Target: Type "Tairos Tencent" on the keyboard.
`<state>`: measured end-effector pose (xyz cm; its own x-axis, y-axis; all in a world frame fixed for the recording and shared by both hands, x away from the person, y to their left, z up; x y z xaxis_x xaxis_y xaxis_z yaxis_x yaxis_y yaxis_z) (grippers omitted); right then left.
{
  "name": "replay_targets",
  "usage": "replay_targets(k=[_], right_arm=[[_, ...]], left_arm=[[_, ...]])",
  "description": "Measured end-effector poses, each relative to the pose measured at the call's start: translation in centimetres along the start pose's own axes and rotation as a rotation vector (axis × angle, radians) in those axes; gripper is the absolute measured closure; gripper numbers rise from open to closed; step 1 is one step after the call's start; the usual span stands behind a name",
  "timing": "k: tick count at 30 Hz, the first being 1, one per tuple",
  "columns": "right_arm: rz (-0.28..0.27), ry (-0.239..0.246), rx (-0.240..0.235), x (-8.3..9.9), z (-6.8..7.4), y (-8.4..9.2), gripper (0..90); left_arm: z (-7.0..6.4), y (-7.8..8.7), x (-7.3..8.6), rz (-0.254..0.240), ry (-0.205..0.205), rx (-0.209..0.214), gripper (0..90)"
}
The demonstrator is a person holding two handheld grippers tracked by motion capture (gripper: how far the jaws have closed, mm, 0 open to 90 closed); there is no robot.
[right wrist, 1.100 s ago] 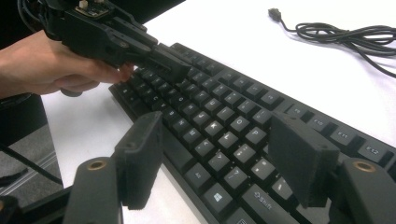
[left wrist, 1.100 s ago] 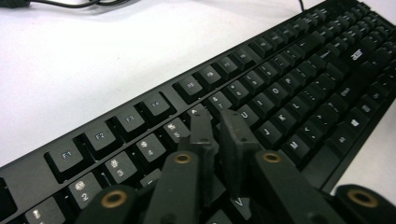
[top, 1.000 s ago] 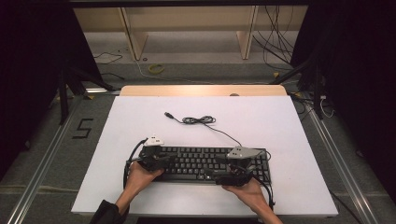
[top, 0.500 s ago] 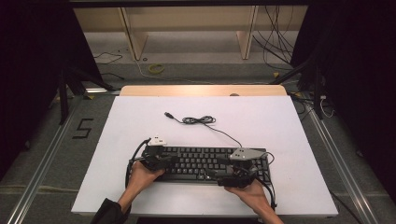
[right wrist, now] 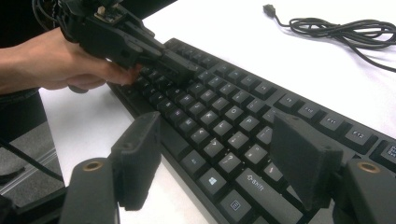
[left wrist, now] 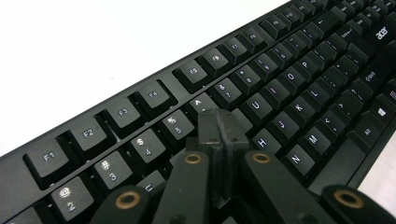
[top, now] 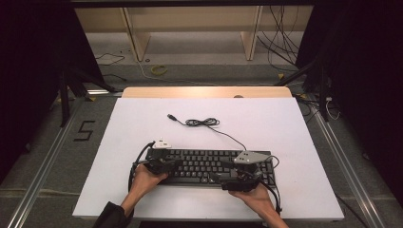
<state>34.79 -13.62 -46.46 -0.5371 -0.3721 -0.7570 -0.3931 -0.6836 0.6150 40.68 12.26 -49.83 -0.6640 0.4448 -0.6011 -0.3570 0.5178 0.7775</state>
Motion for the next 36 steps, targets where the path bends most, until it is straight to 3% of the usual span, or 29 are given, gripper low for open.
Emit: replay_targets(k=[11,16,22,29,36], right_arm=[[-0.003,0.0,0.002,0.0,0.0,0.1,34.7],[-0.004,-0.001,0.004,-0.1,-0.1,0.2,34.7],[-0.005,-0.004,0.005,0.0,-0.1,0.2,34.7],[-0.007,-0.006,0.01,0.0,-0.4,0.2,34.6],[-0.016,-0.012,0.017,0.3,-0.8,0.7,34.6]], left_arm=[[-0.1,0.2,-0.1,-0.004,-0.004,-0.008,89.2],[0.0,0.8,-0.2,-0.03,0.019,0.01,86.2],[-0.1,1.2,-0.3,-0.052,0.007,0.032,80.8],[-0.3,1.8,-0.4,-0.09,-0.004,0.067,62.7],[-0.5,3.0,-0.4,-0.164,-0.01,0.139,45.7]])
Point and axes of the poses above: each handheld gripper's, and its own axes: y roughly backward along the jaws, x roughly out of its underside, z roughly to its left, the point moved 3 cm from there along -y, roughly forward along the jaws, and after that the axes turned 8 degrees about z, right-handed, at the moved point
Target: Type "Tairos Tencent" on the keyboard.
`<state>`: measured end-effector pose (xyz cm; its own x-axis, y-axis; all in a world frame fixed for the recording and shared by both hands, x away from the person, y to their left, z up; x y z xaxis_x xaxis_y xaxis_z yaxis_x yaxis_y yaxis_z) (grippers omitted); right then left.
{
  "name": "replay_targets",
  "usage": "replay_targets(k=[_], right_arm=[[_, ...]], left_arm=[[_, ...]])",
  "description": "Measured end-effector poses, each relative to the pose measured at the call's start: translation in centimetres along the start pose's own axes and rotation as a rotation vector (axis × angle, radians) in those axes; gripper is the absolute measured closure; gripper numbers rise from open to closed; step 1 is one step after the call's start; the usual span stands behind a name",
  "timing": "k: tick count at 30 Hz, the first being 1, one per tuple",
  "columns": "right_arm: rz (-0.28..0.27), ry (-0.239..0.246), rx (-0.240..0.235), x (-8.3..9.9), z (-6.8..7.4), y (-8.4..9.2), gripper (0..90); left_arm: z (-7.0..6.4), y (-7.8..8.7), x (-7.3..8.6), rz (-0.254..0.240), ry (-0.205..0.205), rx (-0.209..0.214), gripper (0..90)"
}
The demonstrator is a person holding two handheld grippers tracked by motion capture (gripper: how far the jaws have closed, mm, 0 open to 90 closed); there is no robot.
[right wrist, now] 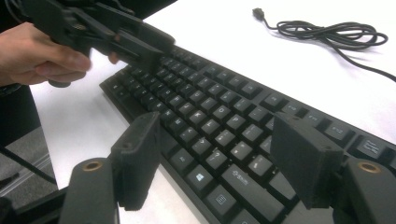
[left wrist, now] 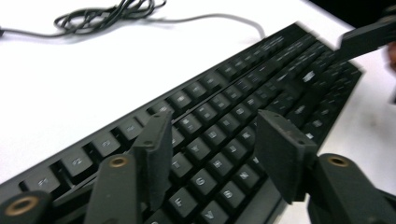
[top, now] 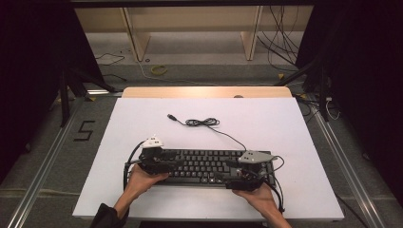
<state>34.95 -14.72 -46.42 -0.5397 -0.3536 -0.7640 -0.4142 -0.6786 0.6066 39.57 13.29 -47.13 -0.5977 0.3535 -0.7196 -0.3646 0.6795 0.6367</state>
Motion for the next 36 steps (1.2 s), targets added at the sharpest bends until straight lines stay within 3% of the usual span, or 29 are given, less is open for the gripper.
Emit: replay_targets(k=[4,13,22,36], right_arm=[[-0.009,-0.009,0.007,0.2,-0.4,0.5,34.6],[-0.027,-0.018,0.019,0.8,-0.9,1.6,34.6],[-0.047,-0.015,0.043,1.8,-1.6,3.2,34.6],[-0.071,-0.017,0.083,3.9,-1.9,5.4,33.4]], left_arm=[[-0.2,0.7,0.0,-0.043,0.004,0.024,39.1],[-0.7,2.0,0.6,-0.088,0.001,0.052,30.0],[-1.3,3.4,1.7,-0.127,-0.007,0.055,27.8],[-1.9,4.4,3.4,-0.136,-0.024,0.053,25.2]])
Point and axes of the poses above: each handheld gripper's, and its own axes: y roughly backward along the jaws, x roughly out of its underside, z roughly to its left, the point moved 3 cm from there along -y, roughly forward along the jaws, and after that the axes turned 8 degrees about z, right-handed, at the moved point
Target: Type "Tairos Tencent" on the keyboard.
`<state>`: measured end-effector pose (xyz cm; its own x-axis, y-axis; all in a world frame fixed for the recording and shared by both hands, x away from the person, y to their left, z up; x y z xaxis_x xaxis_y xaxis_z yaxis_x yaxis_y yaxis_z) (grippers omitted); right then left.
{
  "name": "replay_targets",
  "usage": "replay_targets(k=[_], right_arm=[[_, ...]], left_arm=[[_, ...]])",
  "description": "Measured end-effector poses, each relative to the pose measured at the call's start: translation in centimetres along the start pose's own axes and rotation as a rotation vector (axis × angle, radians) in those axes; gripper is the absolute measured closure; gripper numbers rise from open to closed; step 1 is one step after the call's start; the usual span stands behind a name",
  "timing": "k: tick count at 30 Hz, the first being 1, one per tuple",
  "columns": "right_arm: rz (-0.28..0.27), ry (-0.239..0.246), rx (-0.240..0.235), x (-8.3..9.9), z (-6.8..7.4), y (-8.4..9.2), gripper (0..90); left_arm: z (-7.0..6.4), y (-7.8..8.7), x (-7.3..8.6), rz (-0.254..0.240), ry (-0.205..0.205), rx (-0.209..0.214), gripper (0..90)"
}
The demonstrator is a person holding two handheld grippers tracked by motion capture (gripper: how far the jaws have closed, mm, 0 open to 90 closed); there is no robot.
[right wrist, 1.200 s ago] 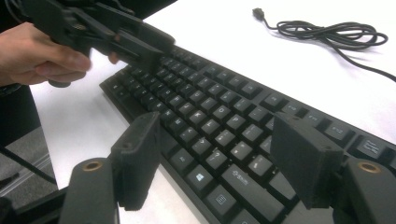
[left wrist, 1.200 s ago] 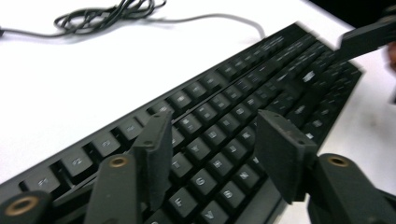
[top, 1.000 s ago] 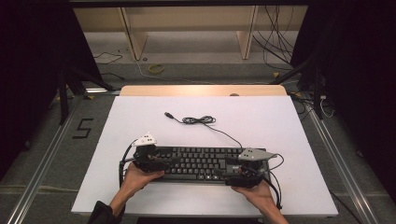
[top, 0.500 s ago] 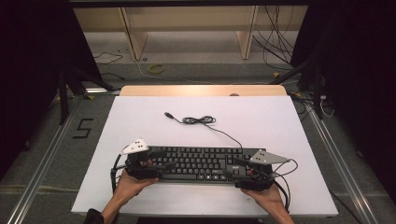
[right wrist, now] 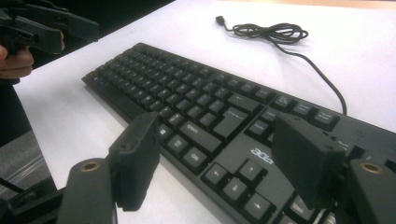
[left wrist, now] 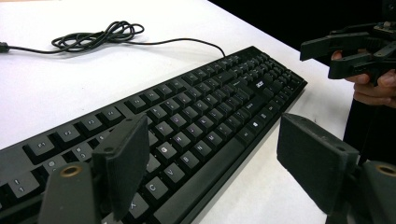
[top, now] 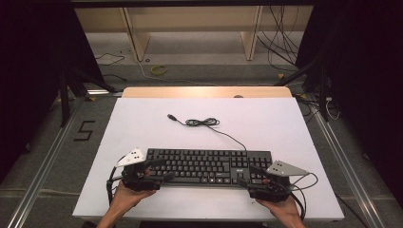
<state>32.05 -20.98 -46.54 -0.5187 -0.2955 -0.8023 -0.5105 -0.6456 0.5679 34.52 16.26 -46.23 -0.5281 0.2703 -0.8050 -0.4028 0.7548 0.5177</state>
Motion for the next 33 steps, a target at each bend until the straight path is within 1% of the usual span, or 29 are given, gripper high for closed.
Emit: replay_targets(k=[4,9,11,17,28,33], right_arm=[[-0.009,-0.006,0.01,0.46,-0.02,0.49,32.1],[-0.019,-0.01,0.02,0.91,-0.01,1.0,31.6],[-0.023,-0.013,0.021,1.0,-0.01,1.11,31.5],[-0.016,-0.013,0.02,1.1,0.04,0.92,31.3],[-0.016,-0.016,0.023,1.11,-0.04,0.84,31.3],[-0.018,-0.015,0.022,1.08,-0.02,0.82,31.3]], left_arm=[[-0.23,0.08,0.43,0.007,-0.005,-0.005,24.2],[-0.29,0.24,0.83,0.003,0.004,-0.006,23.5],[-0.26,0.28,0.99,0.002,0.004,-0.013,23.3],[-0.16,0.46,0.95,-0.014,0.013,-0.013,23.2],[-0.19,0.35,0.94,-0.005,0.006,-0.012,23.2],[-0.14,0.35,0.94,-0.006,0.01,-0.013,23.2]])
Point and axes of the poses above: each handheld gripper's, and its own axes: y roughly backward along the jaws, x roughly out of its underside, z roughly to its left, the point moved 3 cm from there along -y, roughly forward along the jaws, and after that the axes turned 8 degrees about z, right-handed, at the moved point
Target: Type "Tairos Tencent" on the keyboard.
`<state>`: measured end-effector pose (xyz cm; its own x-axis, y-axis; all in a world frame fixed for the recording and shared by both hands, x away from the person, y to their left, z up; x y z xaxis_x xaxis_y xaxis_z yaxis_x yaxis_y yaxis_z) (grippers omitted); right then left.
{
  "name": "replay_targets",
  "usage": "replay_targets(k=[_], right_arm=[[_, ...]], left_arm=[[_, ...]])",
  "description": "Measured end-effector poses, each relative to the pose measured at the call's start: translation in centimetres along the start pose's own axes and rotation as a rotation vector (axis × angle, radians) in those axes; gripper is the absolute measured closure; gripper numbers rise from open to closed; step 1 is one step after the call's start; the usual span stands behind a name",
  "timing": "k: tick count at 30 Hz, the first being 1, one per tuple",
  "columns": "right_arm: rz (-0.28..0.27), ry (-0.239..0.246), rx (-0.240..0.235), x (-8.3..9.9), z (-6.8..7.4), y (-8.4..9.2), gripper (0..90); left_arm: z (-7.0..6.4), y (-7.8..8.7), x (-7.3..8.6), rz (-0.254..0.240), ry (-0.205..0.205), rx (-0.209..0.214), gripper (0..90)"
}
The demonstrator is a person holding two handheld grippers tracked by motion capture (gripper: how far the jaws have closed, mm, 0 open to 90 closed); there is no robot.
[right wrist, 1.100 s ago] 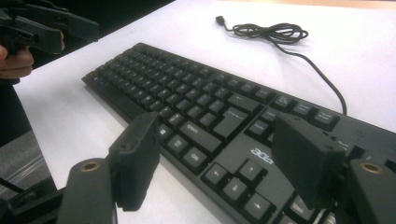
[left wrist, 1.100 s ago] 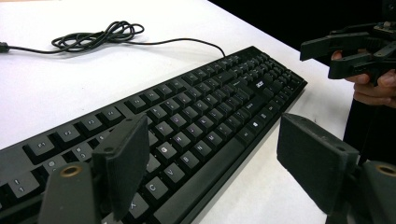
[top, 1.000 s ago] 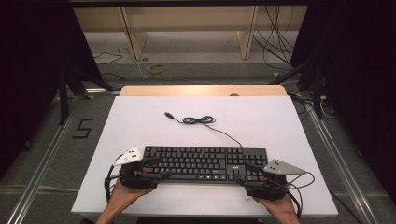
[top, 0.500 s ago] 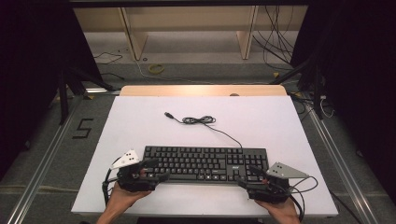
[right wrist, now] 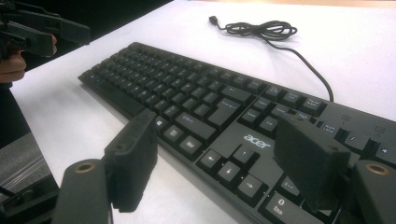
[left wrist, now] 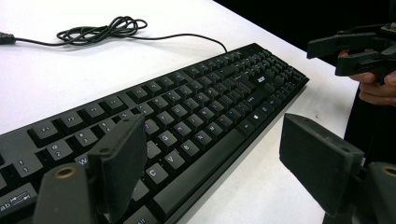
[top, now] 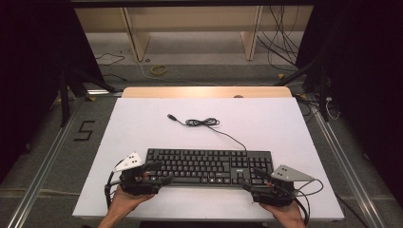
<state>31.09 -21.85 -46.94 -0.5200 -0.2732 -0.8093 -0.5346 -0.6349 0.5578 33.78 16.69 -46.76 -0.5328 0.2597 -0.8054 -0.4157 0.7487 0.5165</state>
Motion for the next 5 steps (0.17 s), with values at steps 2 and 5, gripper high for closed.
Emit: replay_targets(k=[2,5], right_arm=[[0.001,0.0,-0.001,0.0,0.01,-0.02,31.3],[0.001,-0.001,-0.001,0.0,0.02,-0.03,31.3]], left_arm=[[-0.01,-0.01,0.0,0.001,-0.002,-0.001,23.2],[-0.01,-0.04,0.0,0.002,-0.002,-0.001,23.2]])
Point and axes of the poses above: each handheld gripper's, and its own axes: y roughly backward along the jaws, x roughly out of its underside, z roughly to its left, the point moved 3 cm from there along -y, roughly forward along the jaws, and after that the axes turned 8 degrees about z, right-handed, at the moved point
